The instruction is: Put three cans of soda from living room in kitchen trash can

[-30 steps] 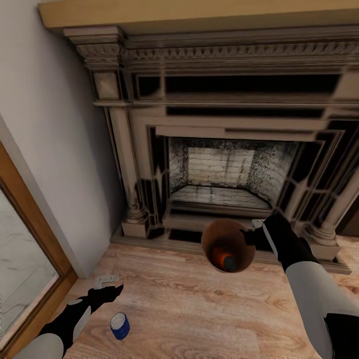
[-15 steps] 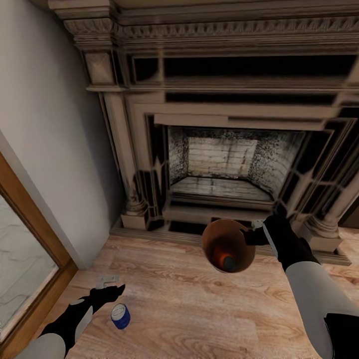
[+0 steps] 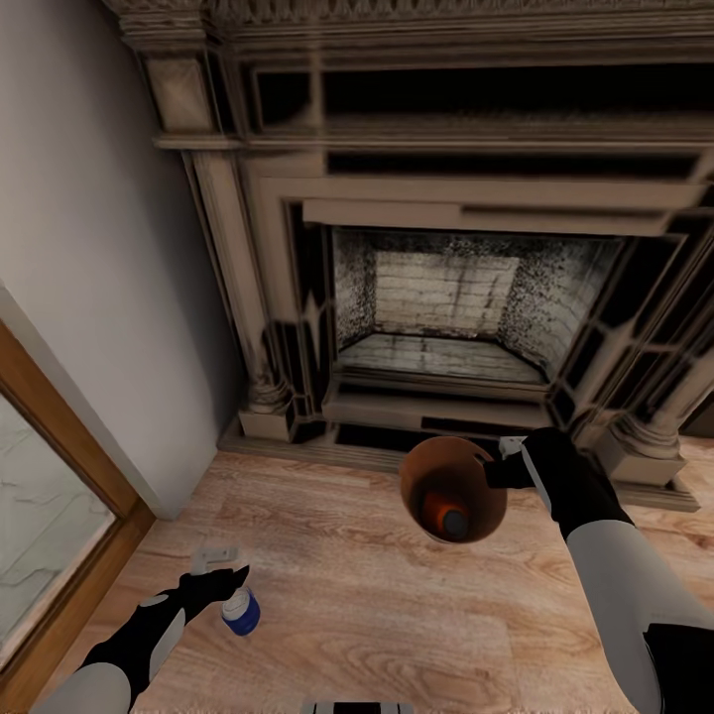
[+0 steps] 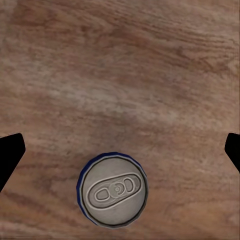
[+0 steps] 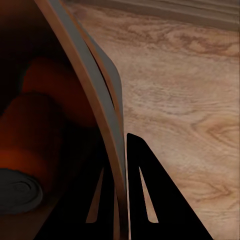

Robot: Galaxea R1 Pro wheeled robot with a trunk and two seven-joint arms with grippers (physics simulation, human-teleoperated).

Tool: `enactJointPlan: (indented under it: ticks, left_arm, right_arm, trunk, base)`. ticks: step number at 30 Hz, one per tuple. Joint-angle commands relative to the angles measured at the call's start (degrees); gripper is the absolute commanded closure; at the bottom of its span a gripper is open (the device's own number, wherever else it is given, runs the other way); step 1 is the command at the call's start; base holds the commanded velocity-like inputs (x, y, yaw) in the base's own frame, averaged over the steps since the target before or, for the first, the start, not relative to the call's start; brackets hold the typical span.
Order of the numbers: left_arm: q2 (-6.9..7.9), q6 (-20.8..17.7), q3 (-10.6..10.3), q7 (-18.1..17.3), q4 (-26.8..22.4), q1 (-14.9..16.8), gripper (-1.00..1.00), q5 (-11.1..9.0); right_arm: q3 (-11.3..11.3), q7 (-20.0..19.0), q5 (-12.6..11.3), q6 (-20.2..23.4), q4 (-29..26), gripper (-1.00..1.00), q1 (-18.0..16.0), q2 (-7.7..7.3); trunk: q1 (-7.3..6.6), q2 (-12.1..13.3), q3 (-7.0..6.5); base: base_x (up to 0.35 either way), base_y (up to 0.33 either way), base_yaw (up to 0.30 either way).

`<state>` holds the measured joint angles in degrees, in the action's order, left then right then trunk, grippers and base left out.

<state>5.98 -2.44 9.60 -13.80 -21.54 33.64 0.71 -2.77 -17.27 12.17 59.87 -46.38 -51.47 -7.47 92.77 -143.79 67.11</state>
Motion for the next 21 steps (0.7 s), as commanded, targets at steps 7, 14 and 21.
enactJointPlan:
  ticks: [7,14,21]
  left_arm:
    - [0.00,0.06,0.03,0.00,0.00,-0.01,-1.00,0.00]
    - [0.00,0.07,0.01,0.00,0.00,-0.04,-1.00,0.00]
    - [0.00,0.06,0.03,0.00,0.00,-0.02,-1.00,0.00]
  right_arm:
    - [-0.03,-0.22,-1.36,0.13,-0.02,1.00,-0.03,0.11]
    - [-0.01,-0.22,-1.33,0.13,-0.02,1.00,-0.03,0.20]
    - [-0.11,-0.22,-1.30,0.13,-0.06,1.00,-0.03,-0.11]
  trunk:
    - [0.17,-0.10,1.55]
    - [0.35,-0.20,3.10]
    - [0.53,-0.29,4.65]
  base:
    - [0.000,0.000,0.000]
    - [0.000,0.000,0.000]
    - [0.000,0.000,0.000]
